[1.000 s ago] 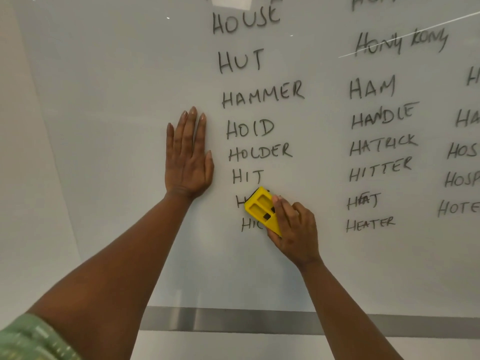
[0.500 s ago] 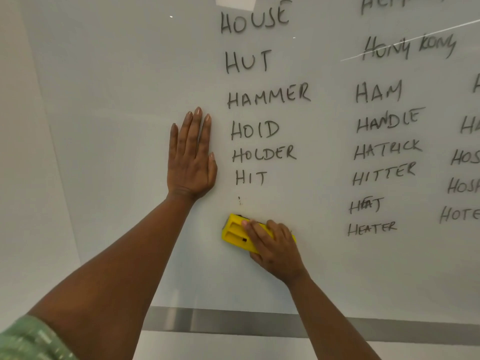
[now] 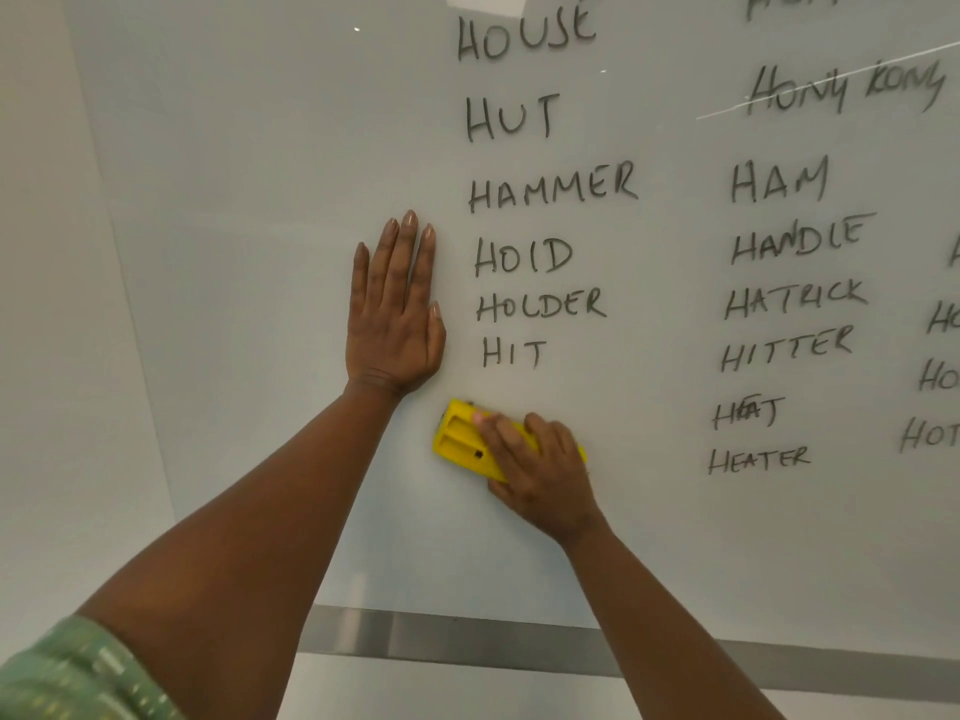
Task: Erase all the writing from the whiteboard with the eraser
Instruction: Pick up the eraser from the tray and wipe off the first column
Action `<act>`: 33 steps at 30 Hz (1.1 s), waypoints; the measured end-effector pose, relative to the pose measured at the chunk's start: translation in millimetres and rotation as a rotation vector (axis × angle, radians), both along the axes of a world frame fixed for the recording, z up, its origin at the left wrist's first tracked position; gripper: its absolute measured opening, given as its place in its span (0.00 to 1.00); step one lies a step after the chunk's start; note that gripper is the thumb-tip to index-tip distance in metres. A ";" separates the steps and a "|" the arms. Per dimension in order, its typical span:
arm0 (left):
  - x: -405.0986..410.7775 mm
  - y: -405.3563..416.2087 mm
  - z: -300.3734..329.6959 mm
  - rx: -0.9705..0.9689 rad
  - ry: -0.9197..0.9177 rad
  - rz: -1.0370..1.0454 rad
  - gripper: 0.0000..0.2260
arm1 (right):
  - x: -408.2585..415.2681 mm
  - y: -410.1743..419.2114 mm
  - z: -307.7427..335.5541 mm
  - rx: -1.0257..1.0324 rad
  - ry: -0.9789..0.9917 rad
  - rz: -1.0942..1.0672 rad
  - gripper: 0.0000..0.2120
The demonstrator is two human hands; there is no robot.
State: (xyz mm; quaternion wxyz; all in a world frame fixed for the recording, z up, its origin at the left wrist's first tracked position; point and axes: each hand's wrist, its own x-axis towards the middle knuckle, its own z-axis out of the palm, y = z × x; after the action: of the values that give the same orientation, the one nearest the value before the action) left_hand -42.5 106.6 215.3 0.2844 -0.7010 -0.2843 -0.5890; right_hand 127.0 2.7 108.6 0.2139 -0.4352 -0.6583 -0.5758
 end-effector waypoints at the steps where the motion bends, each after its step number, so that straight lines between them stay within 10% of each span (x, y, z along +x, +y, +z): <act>1: -0.3 0.1 -0.1 0.001 -0.001 -0.004 0.26 | 4.6 -3.3 -9.7 -0.043 -0.060 -0.006 0.32; 13: 0.5 -0.6 -0.7 -0.005 -0.011 -0.018 0.25 | 8.8 -4.9 24.3 0.030 0.099 -0.008 0.26; 21: -0.6 0.7 -0.9 -0.007 -0.010 -0.011 0.26 | 22.2 -17.0 -25.4 -0.139 -0.196 -0.028 0.29; 33: 1.7 -0.3 -2.1 -0.001 -0.017 0.002 0.26 | 49.2 -24.4 3.8 0.119 0.277 -0.043 0.29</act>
State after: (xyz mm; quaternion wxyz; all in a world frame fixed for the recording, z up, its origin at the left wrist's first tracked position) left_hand -40.8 106.3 213.2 0.2823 -0.6958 -0.2879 -0.5944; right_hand 176.2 -21.6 112.4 0.3156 -0.5109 -0.5776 -0.5530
